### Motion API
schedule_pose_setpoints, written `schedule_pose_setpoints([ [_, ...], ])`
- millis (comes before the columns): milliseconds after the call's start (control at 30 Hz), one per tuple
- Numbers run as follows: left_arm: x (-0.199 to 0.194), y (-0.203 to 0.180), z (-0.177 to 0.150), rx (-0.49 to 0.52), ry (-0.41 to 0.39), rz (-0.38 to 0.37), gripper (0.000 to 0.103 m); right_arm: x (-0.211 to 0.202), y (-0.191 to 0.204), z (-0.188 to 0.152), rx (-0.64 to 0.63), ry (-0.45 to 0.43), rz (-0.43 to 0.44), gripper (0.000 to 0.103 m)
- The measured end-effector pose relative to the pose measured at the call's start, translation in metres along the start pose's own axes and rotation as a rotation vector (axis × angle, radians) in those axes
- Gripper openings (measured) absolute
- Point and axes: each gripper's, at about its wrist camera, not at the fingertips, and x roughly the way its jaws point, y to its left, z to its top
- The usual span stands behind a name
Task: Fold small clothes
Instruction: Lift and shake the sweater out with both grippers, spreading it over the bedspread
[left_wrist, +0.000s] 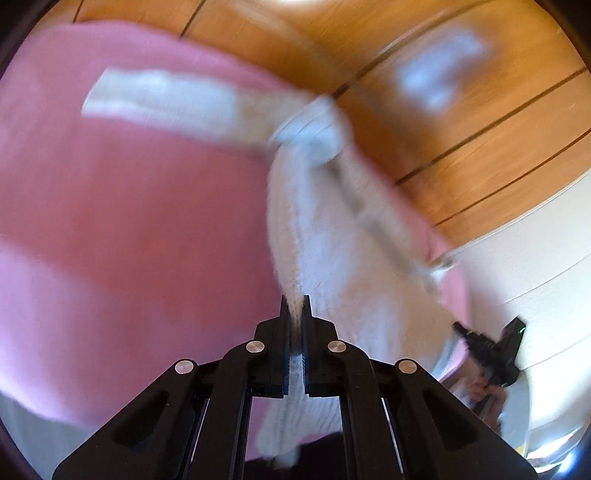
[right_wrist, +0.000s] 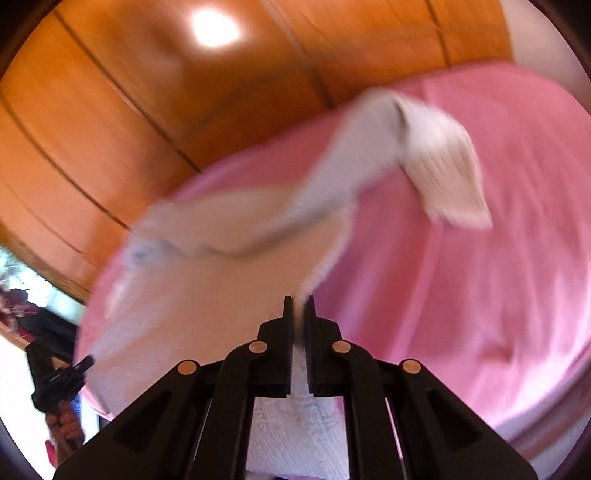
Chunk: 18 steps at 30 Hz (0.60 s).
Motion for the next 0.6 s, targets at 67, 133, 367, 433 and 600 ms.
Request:
schedule_pose_setpoints([
  [67, 0.019, 0.01, -0.011, -0.021, 0.042, 0.037, 0.004, 0.022, -0.013, -0.012, 0.021, 0.044, -0.047, 0.005],
  [133, 0.023, 0.017, -0.012, -0.051, 0.03, 0.063, 0.007, 0.024, -0.013, -0.018, 0.008, 0.048, -0.087, 0.009],
  [367, -0.013, 0.053, 0.025, -0.109, -0.146, 0.255, 0.046, -0.003, 0.011, -0.01, -0.084, -0.099, -0.159, 0.047],
  [433, -0.018, 0.064, 0.042, -0.112, -0.184, 0.328, 0.054, -0.001, 0.032, -0.01, -0.144, -0.119, -0.136, 0.053],
  [600, -0.023, 0.098, 0.089, -0.165, -0.264, 0.47, 0.055, 0.047, 0.095, -0.021, -0.301, -0.076, -0.075, 0.056],
])
